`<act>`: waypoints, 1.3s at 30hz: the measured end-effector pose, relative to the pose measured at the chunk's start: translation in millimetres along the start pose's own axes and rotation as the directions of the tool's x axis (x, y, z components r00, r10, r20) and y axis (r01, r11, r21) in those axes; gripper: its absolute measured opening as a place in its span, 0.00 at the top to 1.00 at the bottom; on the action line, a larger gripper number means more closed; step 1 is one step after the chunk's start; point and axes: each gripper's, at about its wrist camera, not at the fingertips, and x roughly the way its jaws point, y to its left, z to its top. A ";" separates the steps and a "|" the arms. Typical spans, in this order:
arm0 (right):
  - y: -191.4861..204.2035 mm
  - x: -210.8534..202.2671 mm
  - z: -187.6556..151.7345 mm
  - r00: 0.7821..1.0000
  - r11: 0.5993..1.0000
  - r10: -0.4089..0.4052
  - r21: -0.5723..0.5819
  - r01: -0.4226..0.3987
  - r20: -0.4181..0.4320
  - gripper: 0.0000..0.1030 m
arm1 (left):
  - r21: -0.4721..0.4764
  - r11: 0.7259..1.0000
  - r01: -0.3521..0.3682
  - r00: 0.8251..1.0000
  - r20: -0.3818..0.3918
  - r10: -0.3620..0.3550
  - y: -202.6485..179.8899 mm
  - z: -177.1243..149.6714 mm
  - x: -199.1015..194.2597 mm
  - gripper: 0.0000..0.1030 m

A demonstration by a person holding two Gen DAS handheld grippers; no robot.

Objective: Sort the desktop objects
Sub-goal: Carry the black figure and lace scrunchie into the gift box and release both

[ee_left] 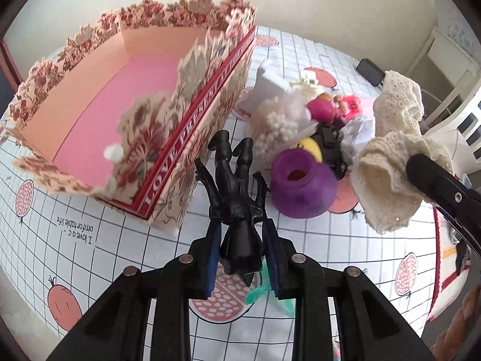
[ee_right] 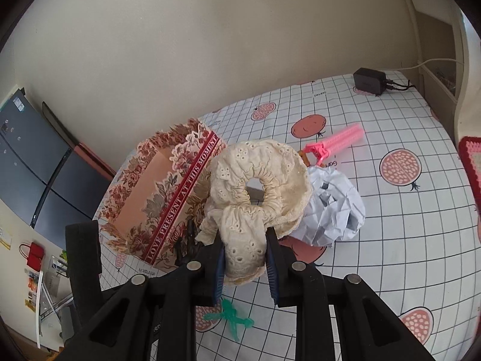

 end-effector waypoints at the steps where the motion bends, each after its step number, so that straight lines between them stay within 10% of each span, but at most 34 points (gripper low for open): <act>1: 0.4 -4.5 1.9 1.000 1.000 0.004 -0.001 -0.004 0.018 0.76 | 0.001 1.000 0.009 1.000 0.016 -0.009 -0.4 0.8 -5.2 0.72; 11: -5.3 -36.2 15.6 0.987 0.996 0.029 0.077 -0.041 0.161 0.75 | -0.028 0.997 0.073 0.984 0.165 -0.067 -39.4 36.8 -36.1 0.72; 25: 25.4 -32.9 19.5 0.970 0.994 0.111 -0.005 -0.113 0.215 0.76 | -0.046 0.994 0.099 0.896 0.440 -0.068 0.2 73.7 -78.0 0.72; 39: 88.2 -2.1 7.6 0.955 0.965 0.252 -0.118 -0.235 0.159 0.76 | -0.346 0.935 0.075 0.892 0.442 0.092 109.6 88.2 -83.1 0.72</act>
